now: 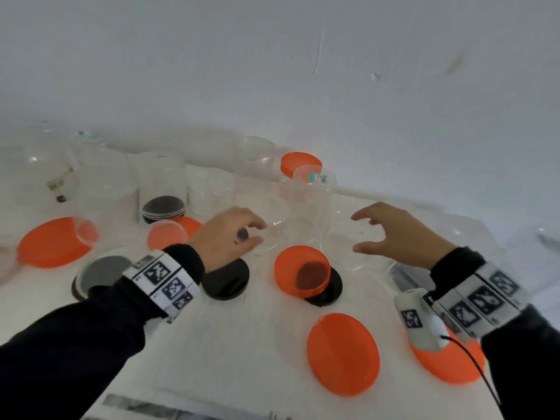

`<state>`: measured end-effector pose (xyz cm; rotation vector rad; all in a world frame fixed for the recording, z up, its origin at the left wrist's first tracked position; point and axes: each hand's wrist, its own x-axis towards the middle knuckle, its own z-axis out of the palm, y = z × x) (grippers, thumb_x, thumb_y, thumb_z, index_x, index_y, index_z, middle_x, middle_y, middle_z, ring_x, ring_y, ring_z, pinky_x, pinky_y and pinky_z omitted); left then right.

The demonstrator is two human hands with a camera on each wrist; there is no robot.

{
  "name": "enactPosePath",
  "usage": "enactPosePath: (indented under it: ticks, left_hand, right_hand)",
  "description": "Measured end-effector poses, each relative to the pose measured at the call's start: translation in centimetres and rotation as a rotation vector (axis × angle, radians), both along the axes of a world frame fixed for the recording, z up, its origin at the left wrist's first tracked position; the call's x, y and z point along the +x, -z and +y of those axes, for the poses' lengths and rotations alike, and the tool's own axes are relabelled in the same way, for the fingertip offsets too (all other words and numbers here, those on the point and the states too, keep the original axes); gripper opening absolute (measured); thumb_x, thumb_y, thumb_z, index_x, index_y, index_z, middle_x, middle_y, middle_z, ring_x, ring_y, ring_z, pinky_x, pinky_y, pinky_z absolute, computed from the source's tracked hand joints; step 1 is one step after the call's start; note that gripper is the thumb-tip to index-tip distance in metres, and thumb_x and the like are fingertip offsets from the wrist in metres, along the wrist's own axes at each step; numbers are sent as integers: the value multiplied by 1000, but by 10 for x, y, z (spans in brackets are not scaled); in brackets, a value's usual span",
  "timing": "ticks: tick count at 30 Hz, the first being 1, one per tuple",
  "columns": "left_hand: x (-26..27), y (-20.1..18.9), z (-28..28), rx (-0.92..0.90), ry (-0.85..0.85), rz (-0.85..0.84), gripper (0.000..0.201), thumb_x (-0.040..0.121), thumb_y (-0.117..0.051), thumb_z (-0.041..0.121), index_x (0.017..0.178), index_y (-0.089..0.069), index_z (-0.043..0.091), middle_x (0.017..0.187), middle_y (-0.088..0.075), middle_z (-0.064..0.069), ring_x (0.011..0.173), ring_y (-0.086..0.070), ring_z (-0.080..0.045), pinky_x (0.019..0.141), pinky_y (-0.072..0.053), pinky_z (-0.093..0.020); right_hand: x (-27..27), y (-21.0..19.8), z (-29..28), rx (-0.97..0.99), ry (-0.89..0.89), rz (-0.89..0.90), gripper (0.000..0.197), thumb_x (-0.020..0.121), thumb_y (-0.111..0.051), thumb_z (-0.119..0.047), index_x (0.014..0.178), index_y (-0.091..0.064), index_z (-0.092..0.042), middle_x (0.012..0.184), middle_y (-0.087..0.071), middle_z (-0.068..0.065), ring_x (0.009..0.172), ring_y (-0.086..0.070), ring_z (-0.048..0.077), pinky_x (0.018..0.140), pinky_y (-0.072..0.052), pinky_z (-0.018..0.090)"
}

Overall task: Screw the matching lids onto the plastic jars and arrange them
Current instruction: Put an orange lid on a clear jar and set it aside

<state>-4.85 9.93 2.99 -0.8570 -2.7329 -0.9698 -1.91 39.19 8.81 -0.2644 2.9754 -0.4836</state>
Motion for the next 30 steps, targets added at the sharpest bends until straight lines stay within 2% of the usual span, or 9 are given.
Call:
enactPosePath:
  ticks: [2,5,8,10,15,18,20,24,30]
  left_hand:
    - [9,12,14,-119,96,-91,37,85,-63,32,120,-54,22,117,-52,9,101,-43,3,97,-37,-23]
    - [11,28,38,-241,211,-227,67,78,-70,39,135,-38,25,141,-34,7,128,-29,-6,107,-24,-24]
    - [3,37,57,-312,255,-295,91,72,-75,41,144,-22,24,152,-14,3,138,-10,-14,111,-15,-31]
    - [-3,40,66,-328,269,-314,98,70,-77,43,145,-18,25,153,-8,0,140,-6,-18,112,-15,-35]
    - [-12,41,79,-415,285,-372,102,69,-76,45,146,-12,26,155,-1,-3,141,-4,-22,115,-16,-43]
    - [-14,41,85,-461,300,-364,100,71,-75,44,146,-13,24,155,-3,-5,141,-5,-24,114,-16,-43]
    - [-16,42,88,-470,293,-340,97,72,-75,44,146,-16,22,155,-7,-5,140,-7,-25,113,-17,-41]
    - [-17,43,88,-448,290,-331,94,69,-78,41,144,-23,23,152,-15,-1,138,-12,-22,112,-21,-39]
    - [-11,31,75,-367,261,-298,98,67,-79,42,144,-23,20,150,-18,1,136,-14,-19,112,-21,-36]
  right_hand:
    - [-7,9,-3,62,23,-18,73,74,-75,-35,136,-39,-20,140,-34,1,126,-37,20,103,-34,33]
    - [-19,18,-8,94,94,-90,89,72,-78,-36,143,-27,-22,151,-16,6,135,-22,30,108,-29,43]
    - [-31,24,-10,114,142,-145,97,71,-77,-39,147,-19,-25,154,-7,7,138,-15,34,109,-26,48]
    - [-38,27,-9,116,166,-160,99,71,-77,-41,147,-15,-26,155,-4,9,139,-12,36,110,-24,51]
    - [-49,30,-10,157,149,-198,103,71,-77,-42,148,-10,-30,156,-3,10,141,-7,37,109,-21,53]
    - [-54,31,-13,224,138,-217,105,71,-77,-40,148,-6,-33,156,-3,10,141,-4,37,109,-21,55]
    - [-56,32,-14,275,142,-212,106,71,-77,-40,148,-5,-34,156,-8,10,140,-7,37,108,-23,55]
    - [-57,32,-16,298,161,-165,103,68,-78,-39,147,-11,-35,146,-23,10,134,-18,35,105,-32,51]
    - [-49,28,-19,309,146,-71,103,62,-82,-35,144,-20,-35,137,-24,8,127,-21,33,99,-40,47]
